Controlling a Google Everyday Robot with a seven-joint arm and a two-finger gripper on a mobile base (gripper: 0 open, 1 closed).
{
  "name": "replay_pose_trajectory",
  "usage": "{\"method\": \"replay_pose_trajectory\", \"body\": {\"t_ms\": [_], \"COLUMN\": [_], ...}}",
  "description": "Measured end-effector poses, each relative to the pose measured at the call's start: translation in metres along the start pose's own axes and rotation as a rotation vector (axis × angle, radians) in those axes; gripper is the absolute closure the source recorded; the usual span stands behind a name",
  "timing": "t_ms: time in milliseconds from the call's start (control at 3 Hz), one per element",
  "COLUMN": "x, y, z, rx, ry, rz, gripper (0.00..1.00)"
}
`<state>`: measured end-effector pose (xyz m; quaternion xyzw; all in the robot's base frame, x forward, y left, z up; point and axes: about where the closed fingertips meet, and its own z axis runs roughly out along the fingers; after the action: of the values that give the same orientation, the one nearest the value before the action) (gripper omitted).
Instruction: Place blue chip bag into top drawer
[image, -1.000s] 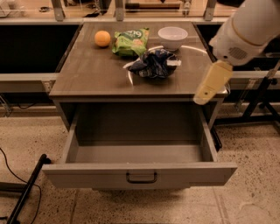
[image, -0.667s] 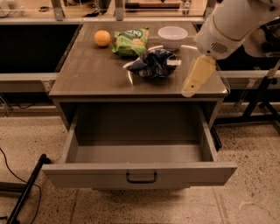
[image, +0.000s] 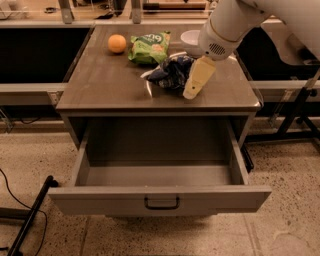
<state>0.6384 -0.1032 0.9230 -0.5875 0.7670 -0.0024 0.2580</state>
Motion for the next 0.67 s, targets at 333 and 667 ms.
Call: {"method": "replay_pose_trajectory", "body": {"t_ms": [333, 667], "x": [-0.009, -0.014], "y": [-0.008, -0.014], "z": [0.018, 0.036], "rx": [-0.001, -0.01], "ry": [-0.003, -0.001], "rz": [0.023, 0.04], "gripper": [0.0, 0.0]}}
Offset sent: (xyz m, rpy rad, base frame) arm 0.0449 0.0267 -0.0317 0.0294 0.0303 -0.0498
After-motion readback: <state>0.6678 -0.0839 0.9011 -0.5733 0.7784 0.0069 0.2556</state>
